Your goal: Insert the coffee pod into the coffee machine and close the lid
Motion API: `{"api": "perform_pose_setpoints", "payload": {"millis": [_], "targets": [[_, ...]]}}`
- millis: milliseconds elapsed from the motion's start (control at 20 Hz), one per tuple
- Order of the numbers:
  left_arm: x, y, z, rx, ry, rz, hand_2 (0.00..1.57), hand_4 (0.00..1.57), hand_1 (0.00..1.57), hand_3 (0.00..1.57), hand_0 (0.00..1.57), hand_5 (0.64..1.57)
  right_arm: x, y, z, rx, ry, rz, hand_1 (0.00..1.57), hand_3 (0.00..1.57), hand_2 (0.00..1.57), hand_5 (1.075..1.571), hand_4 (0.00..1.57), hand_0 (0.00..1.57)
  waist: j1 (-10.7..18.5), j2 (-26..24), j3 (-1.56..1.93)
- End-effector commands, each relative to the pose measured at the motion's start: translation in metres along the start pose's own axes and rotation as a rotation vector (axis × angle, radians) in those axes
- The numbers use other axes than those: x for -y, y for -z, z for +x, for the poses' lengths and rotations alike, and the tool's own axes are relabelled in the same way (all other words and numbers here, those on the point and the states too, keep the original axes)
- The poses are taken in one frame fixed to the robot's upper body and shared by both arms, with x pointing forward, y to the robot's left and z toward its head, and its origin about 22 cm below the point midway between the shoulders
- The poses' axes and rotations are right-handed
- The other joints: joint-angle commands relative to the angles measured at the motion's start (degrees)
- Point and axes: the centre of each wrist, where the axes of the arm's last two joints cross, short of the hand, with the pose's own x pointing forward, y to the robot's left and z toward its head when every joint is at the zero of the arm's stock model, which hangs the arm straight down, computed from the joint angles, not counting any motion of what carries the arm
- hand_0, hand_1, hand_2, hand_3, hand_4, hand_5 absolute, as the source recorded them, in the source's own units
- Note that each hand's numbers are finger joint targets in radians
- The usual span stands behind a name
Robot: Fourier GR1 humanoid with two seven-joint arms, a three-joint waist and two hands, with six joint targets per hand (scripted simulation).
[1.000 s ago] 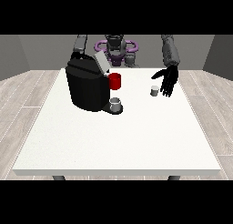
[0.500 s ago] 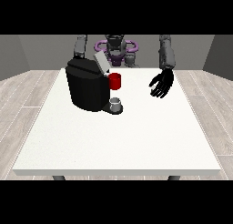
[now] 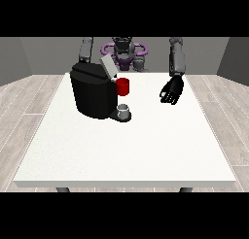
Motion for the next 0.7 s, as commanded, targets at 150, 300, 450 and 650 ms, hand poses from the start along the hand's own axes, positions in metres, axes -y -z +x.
{"api": "perform_pose_setpoints", "payload": {"millis": [150, 300, 450, 650], "targets": [[-0.011, 0.012, 0.004, -0.002, 0.077, -0.062, 0.98, 0.40, 0.76, 0.86, 0.76, 1.571, 0.013, 0.005, -0.020, -0.033, 0.012, -0.041, 0.00, 0.00, 0.00, 1.571, 0.00, 0.00, 1.23, -0.18, -0.04], [0.003, 0.005, -0.011, -0.005, 0.036, -0.093, 1.05, 0.41, 0.91, 0.96, 0.91, 1.571, 0.009, -0.003, -0.014, -0.045, -0.072, -0.047, 0.00, 0.00, 0.00, 1.571, 0.00, 0.00, -0.27, -0.61, -0.09], [-0.004, 0.012, -0.003, 0.048, 0.068, -0.066, 1.26, 0.47, 1.15, 1.16, 1.15, 1.571, -0.010, -0.003, -0.013, -0.087, -0.072, -0.080, 0.00, 0.00, 0.00, 1.571, 0.00, 0.00, 1.88, -2.51, -0.08], [0.010, 0.019, 0.013, 0.123, -0.084, -0.036, 1.40, 0.49, 1.42, 1.33, 1.42, 1.571, 0.017, 0.000, -0.020, -0.130, -0.091, -0.067, 0.00, 0.00, 0.00, 1.571, 0.00, 0.00, 2.18, -4.97, -0.08]]}}
